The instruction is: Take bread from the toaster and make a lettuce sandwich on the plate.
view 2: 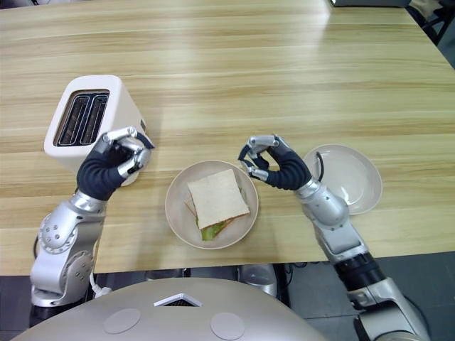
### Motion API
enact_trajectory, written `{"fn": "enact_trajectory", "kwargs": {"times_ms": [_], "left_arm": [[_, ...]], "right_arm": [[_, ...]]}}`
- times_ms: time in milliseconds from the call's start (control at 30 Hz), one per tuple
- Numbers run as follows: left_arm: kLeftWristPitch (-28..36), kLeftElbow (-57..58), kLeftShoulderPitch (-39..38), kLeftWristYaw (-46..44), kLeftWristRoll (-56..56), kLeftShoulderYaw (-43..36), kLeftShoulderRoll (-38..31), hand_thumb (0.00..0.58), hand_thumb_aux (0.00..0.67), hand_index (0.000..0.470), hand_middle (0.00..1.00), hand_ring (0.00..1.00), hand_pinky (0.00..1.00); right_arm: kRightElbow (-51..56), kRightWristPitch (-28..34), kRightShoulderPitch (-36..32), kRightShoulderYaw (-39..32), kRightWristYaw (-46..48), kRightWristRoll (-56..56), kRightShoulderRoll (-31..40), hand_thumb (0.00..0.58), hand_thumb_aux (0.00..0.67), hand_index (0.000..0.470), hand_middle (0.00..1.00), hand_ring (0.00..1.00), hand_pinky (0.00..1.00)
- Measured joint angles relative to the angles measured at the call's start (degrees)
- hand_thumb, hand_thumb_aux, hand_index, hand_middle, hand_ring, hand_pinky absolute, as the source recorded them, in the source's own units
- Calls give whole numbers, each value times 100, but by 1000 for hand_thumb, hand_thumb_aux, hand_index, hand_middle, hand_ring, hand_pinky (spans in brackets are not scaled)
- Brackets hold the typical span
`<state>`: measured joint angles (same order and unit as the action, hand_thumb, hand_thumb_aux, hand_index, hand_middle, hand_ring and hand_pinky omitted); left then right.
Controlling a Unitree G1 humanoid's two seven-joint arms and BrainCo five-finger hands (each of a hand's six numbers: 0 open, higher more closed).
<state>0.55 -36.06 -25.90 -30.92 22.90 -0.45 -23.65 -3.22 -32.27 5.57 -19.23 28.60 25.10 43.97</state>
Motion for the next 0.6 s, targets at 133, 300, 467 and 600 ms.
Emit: {"fn": "enact_trajectory", "kwargs": {"times_ms": [133, 300, 467, 600], "left_arm": [[-361, 517, -1102, -1253, -409, -516, -1083, 580, 670, 460, 1000, 1000, 1000], [-687, 841, -1401, -1568, -1469, -978, -1680, 580, 670, 460, 1000, 1000, 1000], [-802, 1182, -1064, -1244, -2976, -1432, -1849, 580, 670, 460, 1000, 1000, 1000], [-804, 1523, -483, -544, -4568, -1737, -1768, 580, 670, 460, 1000, 1000, 1000]], "right_arm": [[286, 470, 642, 145, 1591, 183, 954, 580, 670, 460, 1000, 1000, 1000], [353, 593, 813, 158, 2418, -421, 1203, 580, 670, 460, 1000, 1000, 1000], [905, 389, 511, 38, 2303, -1810, 875, 580, 670, 460, 1000, 1000, 1000], [1243, -11, 137, -125, 1765, -3308, 600, 580, 670, 460, 1000, 1000, 1000]]}}
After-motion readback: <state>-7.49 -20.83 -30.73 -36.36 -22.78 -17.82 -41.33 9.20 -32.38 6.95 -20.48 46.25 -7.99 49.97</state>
